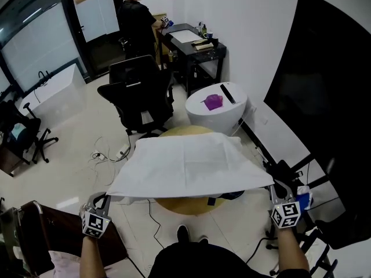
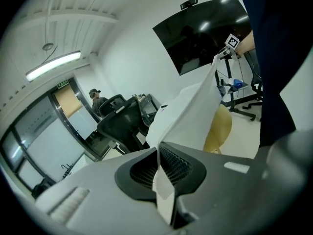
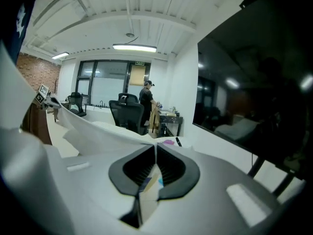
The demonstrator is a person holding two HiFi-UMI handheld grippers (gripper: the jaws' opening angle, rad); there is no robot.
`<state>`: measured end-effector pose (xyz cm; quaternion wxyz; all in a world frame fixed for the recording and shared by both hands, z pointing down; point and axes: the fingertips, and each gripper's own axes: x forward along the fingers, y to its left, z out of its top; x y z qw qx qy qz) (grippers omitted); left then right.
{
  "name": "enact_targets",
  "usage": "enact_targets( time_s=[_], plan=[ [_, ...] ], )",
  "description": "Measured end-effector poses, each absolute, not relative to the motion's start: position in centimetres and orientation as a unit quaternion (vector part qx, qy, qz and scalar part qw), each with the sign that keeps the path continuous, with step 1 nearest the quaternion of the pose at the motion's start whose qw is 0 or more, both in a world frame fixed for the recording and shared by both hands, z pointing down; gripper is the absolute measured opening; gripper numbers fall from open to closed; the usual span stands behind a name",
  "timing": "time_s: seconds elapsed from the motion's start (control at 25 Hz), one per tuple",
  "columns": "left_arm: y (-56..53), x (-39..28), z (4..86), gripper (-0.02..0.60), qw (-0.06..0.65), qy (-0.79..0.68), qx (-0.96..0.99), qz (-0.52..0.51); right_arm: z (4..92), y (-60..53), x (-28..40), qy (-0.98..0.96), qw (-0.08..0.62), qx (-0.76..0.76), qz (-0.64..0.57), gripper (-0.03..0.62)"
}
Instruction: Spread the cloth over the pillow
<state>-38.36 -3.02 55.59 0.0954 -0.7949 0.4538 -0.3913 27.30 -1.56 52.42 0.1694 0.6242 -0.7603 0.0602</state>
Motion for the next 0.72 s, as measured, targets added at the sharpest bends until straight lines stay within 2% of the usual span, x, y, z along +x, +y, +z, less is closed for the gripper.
enact_targets(
  time_s=[0.16, 0.44, 0.56, 0.64, 0.72],
  plan=[
    [-0.4, -38.5, 59.3, 0.003, 0.065, 0.438, -0.795, -0.415, 56.0, 1.1, 27.1, -0.759, 0.186, 0.618, 0.086, 0.017],
    [2.8, -38.5, 67.3, 0.005, -0.011, 0.413, -0.795, -0.444, 65.3, 4.6, 26.8, -0.749, 0.254, 0.595, 0.143, 0.020],
    [3.9, -38.4, 70.1, 0.033, -0.047, 0.403, -0.793, -0.455, 68.2, 5.5, 27.0, -0.746, 0.278, 0.583, 0.163, 0.028],
    [4.3, -38.1, 70.9, 0.070, -0.063, 0.398, -0.792, -0.459, 69.0, 5.7, 26.9, -0.746, 0.283, 0.578, 0.172, 0.051],
    [4.5, -37.8, 71.0, 0.101, -0.069, 0.400, -0.789, -0.460, 69.2, 5.7, 26.7, -0.747, 0.284, 0.575, 0.175, 0.111]
  ],
)
